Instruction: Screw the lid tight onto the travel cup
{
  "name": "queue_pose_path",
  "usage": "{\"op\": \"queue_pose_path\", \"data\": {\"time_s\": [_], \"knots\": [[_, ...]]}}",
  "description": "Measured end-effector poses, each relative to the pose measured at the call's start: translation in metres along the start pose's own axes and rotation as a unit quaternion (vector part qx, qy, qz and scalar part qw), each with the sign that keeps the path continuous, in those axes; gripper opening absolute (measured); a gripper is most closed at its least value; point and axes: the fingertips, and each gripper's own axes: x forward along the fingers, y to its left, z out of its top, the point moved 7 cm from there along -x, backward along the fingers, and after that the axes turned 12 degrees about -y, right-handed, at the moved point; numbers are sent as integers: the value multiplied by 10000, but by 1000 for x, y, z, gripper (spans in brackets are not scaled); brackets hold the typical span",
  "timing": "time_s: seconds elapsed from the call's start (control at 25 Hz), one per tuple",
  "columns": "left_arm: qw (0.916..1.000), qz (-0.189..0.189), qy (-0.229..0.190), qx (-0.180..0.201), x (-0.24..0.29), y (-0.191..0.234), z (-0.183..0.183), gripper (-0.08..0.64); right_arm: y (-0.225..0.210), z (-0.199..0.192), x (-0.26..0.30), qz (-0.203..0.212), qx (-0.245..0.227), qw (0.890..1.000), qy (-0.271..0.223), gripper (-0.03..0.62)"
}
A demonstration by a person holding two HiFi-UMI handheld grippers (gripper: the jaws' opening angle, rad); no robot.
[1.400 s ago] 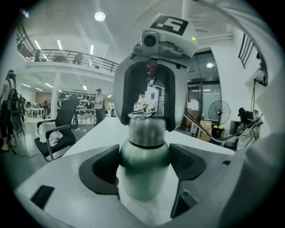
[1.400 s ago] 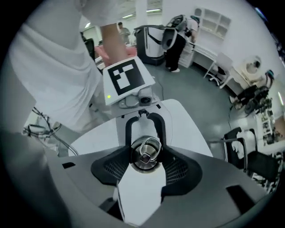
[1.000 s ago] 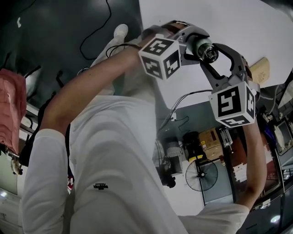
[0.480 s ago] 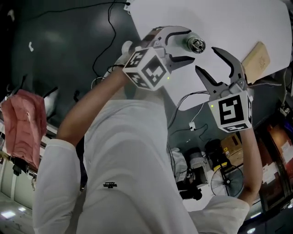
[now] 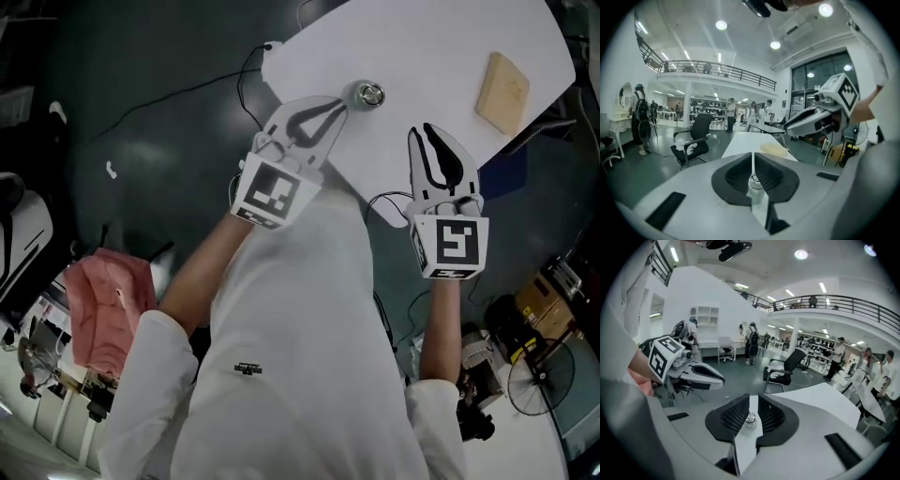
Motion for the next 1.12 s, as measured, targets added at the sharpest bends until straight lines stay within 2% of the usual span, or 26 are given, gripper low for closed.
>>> {"op": "queue_pose_path", "data": {"time_s": [0.16,0.28,0.44,0.56,0.72,1.12], "knots": [[9998,134,77,-80,-16,-3,39,3,7,21,-26,-555,390,9963,-530,30],[9998,179,48,-115,-31,-3,61,3,18,31,-40,-924,456,9907,-889,11],[9997,211,-63,-126,-37,-7,76,3,17,29,-55,-1264,595,9810,-1345,11],[9995,234,-108,-187,-47,-13,83,3,16,22,-68,-1474,759,9750,-1481,11],[9992,287,-26,-284,-57,-14,83,3,12,15,-76,-1600,985,9701,-1536,3],[9989,383,-46,-257,-58,-18,86,3,13,5,-66,-1482,1152,9701,-1541,0]]}}
